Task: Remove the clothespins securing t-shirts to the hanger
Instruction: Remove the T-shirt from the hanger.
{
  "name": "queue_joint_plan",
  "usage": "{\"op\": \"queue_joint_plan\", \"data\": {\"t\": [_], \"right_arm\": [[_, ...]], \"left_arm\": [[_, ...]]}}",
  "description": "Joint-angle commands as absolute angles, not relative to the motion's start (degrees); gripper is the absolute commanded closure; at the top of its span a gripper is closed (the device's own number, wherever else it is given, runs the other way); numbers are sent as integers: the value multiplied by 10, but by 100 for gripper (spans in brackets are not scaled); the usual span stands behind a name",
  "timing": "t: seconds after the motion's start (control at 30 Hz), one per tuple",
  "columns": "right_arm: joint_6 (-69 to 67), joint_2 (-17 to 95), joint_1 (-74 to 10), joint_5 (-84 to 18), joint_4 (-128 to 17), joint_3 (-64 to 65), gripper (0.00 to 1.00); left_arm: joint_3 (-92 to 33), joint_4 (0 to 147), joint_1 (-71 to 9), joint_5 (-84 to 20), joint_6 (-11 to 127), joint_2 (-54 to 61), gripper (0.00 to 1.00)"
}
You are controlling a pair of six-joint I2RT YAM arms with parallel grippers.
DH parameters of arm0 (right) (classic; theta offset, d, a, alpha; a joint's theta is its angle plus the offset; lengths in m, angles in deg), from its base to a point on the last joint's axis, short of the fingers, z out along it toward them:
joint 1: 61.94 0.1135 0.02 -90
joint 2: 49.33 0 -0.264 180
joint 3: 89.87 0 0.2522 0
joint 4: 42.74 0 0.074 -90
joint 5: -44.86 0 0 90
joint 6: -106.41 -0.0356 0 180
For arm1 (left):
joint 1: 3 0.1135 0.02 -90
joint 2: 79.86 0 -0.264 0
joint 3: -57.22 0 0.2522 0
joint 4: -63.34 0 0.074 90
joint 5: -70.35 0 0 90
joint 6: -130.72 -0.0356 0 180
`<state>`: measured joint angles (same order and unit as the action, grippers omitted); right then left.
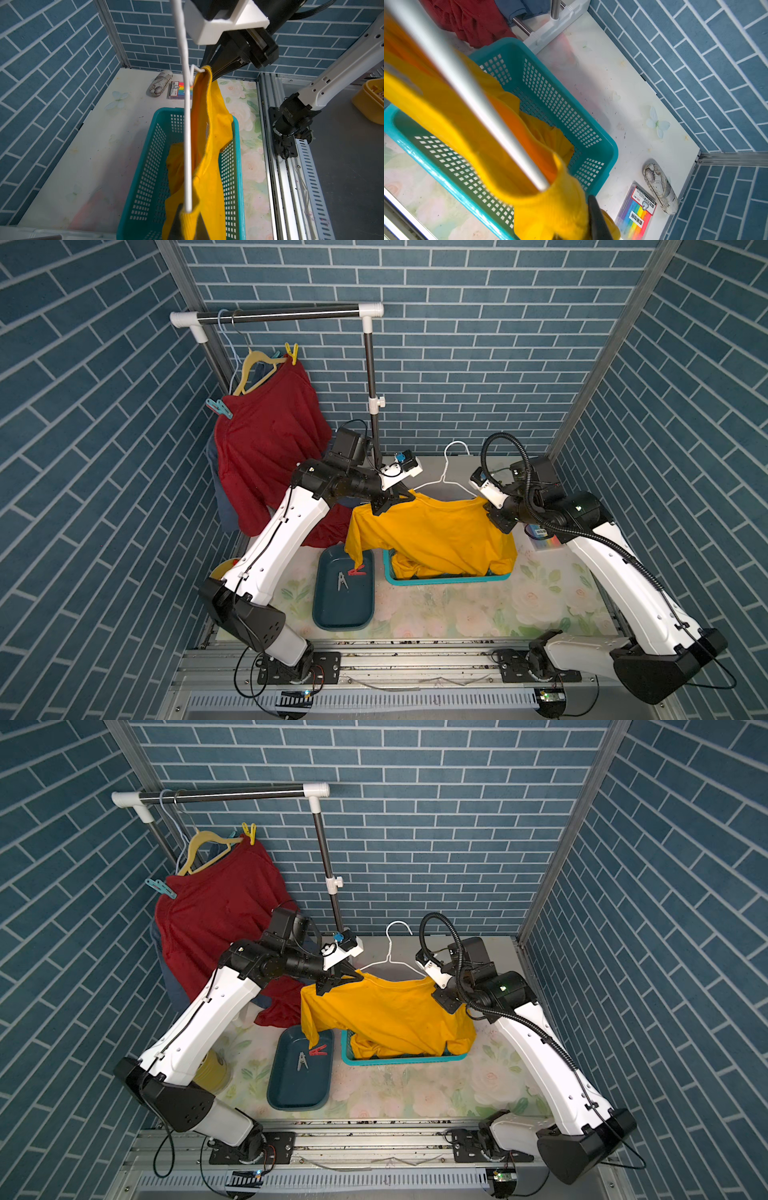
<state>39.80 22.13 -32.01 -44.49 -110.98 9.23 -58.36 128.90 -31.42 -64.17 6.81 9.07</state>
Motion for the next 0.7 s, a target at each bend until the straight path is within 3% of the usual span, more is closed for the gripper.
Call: {"op": "queue_joint_plan", "data": {"t": [0.0, 0.67], "right_arm": [[350, 218, -316, -355, -1044, 116, 86], [334, 247, -300, -301, -1024, 145, 74]], "left_arm": [[-570, 1272, -319, -686, 80, 90, 100], [-550, 1228, -319, -752, 118, 99, 100]]}}
